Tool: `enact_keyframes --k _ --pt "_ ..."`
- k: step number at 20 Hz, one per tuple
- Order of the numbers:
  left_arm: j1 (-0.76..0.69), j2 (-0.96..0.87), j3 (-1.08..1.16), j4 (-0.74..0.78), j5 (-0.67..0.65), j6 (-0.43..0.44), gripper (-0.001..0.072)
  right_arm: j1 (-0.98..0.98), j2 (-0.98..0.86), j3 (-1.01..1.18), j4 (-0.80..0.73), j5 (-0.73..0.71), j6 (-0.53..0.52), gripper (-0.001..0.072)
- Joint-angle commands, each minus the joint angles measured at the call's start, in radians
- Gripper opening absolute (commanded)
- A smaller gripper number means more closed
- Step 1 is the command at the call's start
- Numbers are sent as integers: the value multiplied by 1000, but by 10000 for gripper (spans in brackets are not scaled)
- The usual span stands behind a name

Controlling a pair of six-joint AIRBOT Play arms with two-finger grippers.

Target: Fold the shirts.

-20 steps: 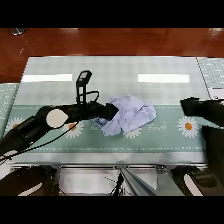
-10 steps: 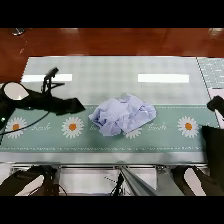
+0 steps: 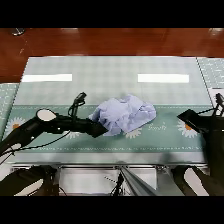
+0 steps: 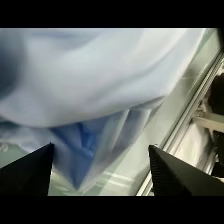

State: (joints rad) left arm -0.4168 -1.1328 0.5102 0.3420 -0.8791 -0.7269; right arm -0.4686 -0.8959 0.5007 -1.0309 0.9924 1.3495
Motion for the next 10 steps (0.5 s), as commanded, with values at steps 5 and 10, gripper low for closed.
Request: enact_keyframes --k 5,10 --pt "-21 -92 109 -53 -21 90 27 239 -145 -12 152 -26 -8 626" --pt "106 -93 145 -55 -133 87 27 368 -287 43 303 -122 -48 626"
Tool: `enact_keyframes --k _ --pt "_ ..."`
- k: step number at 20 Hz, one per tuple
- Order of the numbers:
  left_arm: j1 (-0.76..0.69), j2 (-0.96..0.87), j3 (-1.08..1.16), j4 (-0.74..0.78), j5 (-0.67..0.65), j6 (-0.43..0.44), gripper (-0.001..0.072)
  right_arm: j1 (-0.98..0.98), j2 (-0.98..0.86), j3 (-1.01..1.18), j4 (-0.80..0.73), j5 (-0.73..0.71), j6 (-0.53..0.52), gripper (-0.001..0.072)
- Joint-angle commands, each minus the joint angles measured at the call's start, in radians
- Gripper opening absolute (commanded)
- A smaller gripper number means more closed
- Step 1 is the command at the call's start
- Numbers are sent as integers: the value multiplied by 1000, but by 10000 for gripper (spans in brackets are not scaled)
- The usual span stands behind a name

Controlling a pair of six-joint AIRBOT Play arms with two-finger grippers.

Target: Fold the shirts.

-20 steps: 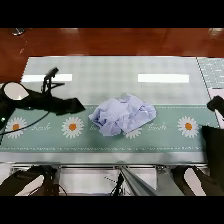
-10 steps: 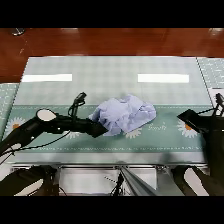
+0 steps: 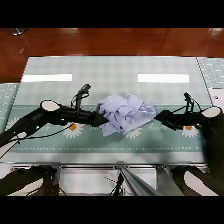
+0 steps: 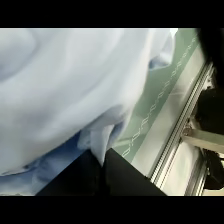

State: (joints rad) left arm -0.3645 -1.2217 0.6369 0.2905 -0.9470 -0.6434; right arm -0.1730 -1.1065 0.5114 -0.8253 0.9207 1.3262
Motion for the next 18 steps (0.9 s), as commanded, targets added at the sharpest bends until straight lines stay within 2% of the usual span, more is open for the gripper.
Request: enact_keyframes --k 1,7,8,9,10,14,16,18 --pt "62 -4 18 -3 -79 3 27 100 -113 59 117 -60 -27 626" --pt "59 -5 18 -3 -79 3 27 225 -308 215 166 -77 -26 622" --pt "59 -5 18 -3 -79 3 27 236 -323 241 166 -77 -27 548" --pt "59 -5 18 -3 -79 3 27 245 -331 267 164 -75 -40 222" --pt "59 -5 18 -3 -79 2 27 245 -330 288 165 -73 -70 22" --pt "91 2 45 -3 -102 -16 26 209 -325 508 113 106 -74 22" --pt "145 25 141 -8 -147 -33 26 182 -294 703 66 177 -39 22" --pt "206 71 307 -15 -138 -100 25 150 -259 977 -4 209 23 22"
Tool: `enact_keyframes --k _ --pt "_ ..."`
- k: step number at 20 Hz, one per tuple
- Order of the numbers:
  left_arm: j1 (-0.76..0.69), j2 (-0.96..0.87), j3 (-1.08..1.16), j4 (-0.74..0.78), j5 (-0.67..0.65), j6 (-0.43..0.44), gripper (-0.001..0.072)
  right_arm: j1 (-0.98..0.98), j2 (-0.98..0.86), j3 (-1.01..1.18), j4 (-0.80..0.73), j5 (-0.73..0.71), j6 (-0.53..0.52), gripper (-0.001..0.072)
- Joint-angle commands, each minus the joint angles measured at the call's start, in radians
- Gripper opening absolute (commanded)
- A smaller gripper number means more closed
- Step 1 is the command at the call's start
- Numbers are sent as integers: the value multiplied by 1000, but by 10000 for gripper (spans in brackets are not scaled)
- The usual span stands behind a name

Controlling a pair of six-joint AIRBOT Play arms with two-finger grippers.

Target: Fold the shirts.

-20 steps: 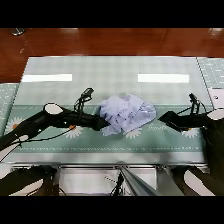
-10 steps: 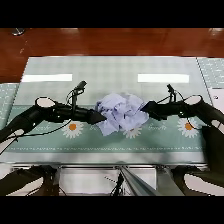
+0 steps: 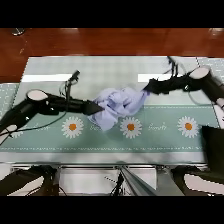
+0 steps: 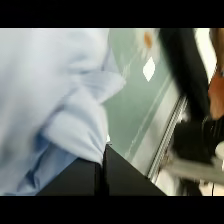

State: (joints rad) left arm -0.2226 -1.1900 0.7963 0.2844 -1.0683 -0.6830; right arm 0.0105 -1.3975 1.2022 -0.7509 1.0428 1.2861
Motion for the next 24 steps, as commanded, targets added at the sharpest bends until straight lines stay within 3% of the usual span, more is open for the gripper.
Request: enact_keyframes --k 1,5,7,10,12,16,21,24 --pt "96 59 243 -8 -3 -108 25 -50 41 429 -102 101 92 22" --pt "242 102 654 77 21 -385 25 -111 90 945 -140 191 151 22" --pt "294 123 829 204 5 -534 25 -143 208 971 -159 177 151 22" --pt "338 193 1008 406 -34 -663 25 -159 423 913 -272 200 150 22" --pt "343 263 1069 461 -44 -669 25 -159 552 865 -339 216 150 22" --pt "341 410 1088 423 -78 -675 26 -159 731 838 -379 264 149 22" --pt "341 464 1083 423 -276 -676 26 -159 775 829 -377 446 162 22" --pt "341 441 976 422 -309 -673 26 -159 776 711 -371 549 183 23"
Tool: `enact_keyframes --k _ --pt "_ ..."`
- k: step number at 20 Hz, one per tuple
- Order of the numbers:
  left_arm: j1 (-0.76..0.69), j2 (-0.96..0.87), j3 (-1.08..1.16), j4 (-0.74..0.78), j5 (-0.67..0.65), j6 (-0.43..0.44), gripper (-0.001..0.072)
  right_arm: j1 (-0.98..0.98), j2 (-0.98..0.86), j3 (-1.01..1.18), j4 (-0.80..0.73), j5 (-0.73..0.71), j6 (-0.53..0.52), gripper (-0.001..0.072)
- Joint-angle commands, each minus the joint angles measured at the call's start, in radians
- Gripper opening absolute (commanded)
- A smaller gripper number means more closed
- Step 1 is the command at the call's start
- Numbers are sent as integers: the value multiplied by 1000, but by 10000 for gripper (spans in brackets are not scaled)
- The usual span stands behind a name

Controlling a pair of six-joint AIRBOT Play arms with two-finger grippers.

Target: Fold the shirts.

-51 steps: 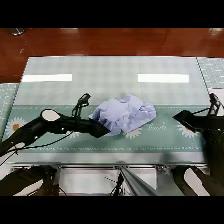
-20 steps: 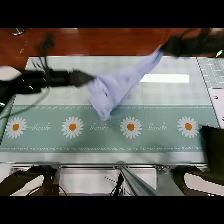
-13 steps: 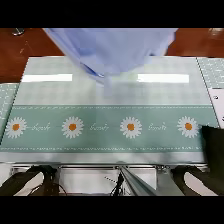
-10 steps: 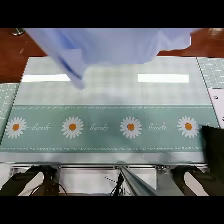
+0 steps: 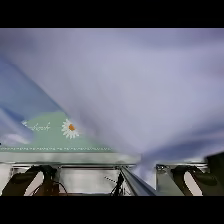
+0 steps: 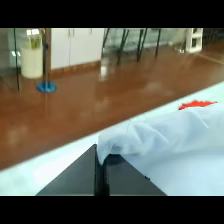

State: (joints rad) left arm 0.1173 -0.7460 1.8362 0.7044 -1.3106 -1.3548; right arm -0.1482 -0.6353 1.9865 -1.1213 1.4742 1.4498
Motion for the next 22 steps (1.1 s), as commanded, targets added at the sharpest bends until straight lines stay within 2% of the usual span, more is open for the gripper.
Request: enact_keyframes --k 1,4,6,9,11,13,16,17,18,19,20,21,22 --pt "1 -14 -122 2 -53 21 27 0 14 -146 23 130 25 22" --pt "0 -76 -335 -30 6 102 27 0 14 -418 68 80 12 22" --pt "-23 -152 -454 -95 34 165 27 1 9 -618 76 -31 12 22" --pt "-135 -306 -524 -106 165 245 26 0 -61 -835 84 -203 11 22" --pt "-215 -423 -512 -106 295 248 26 1 -175 -868 87 -293 11 22" --pt "-278 -532 -488 -106 416 247 26 0 -304 -866 156 -415 1 22" --pt "-335 -674 -456 -107 473 246 32 1 -499 -833 254 -556 -28 22" --pt "-346 -711 -456 -107 459 239 91 0 -566 -820 266 -571 -29 23" --pt "-354 -747 -456 -106 428 222 243 -1 -622 -811 276 -572 -29 23" --pt "-361 -780 -457 -106 388 217 530 0 -674 -808 277 -571 -29 23" --pt "-362 -806 -456 -102 336 214 704 -1 -713 -808 275 -569 -29 24" --pt "-355 -827 -453 -76 266 214 704 -3 -747 -808 275 -567 -29 117" --pt "-337 -834 -451 -31 200 204 704 -8 -767 -808 278 -559 -21 439"
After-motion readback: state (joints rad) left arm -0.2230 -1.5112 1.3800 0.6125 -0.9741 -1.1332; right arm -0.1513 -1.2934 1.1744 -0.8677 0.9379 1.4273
